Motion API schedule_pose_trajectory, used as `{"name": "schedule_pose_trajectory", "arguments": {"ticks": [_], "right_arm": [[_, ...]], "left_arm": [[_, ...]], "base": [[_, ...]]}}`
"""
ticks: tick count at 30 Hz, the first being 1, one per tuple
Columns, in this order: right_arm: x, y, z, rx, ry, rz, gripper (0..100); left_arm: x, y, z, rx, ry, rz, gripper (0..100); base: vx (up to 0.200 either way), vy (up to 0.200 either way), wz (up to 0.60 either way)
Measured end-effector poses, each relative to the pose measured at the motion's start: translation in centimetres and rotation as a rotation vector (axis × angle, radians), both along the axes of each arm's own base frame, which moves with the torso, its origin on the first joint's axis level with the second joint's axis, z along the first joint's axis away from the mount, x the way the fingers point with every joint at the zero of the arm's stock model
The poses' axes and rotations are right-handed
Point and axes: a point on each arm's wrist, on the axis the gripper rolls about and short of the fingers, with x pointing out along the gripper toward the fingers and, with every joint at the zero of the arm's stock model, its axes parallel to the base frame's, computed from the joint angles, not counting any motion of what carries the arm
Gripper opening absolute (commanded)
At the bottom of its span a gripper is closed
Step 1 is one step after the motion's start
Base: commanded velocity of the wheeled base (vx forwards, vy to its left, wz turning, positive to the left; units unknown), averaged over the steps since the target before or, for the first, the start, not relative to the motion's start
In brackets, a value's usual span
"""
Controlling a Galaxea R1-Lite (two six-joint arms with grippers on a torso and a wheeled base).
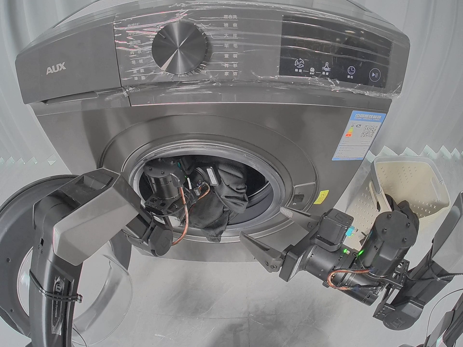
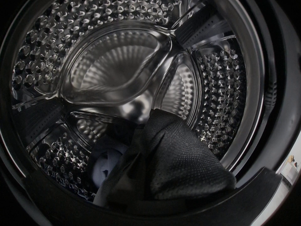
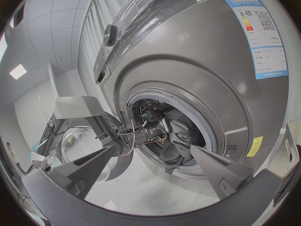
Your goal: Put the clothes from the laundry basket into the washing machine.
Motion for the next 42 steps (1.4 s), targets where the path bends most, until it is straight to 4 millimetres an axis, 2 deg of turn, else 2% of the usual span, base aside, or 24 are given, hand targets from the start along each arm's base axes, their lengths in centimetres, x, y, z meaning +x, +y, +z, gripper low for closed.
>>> {"name": "schedule_pose_trajectory", "arguments": {"ticks": [15,20,21,25,29,34,42], "right_arm": [[0.3,-0.4,0.5,0.01,-0.015,-0.018,100],[0.4,-0.5,0.6,0.012,-0.018,-0.02,100],[0.3,-0.5,0.6,0.013,-0.018,-0.02,100],[0.4,-0.6,0.7,0.015,-0.02,-0.02,100],[0.4,-0.6,0.8,0.017,-0.022,-0.02,100],[0.4,-0.6,0.8,0.017,-0.023,-0.02,100],[0.4,-0.6,0.8,0.017,-0.023,-0.02,100]], "left_arm": [[4.2,-1.5,-1.0,0.043,0.007,0.027,0],[5.7,-1.8,-0.7,0.04,-0.001,0.036,0],[6.0,-1.8,-0.7,0.039,-0.003,0.041,100],[6.8,-1.7,-0.6,0.029,-0.016,0.056,100],[6.7,-1.5,-1.6,0.045,0.024,0.06,100],[5.2,-1.2,-2.8,0.103,0.142,0.047,100],[2.1,-0.6,-1.8,0.181,0.28,0.003,100]], "base": [[0.0,0.0,0.0],[0.0,0.0,0.0],[0.0,0.0,0.0],[0.0,0.0,0.0],[0.0,0.0,0.0],[0.0,0.0,0.0],[0.0,0.0,0.0]]}}
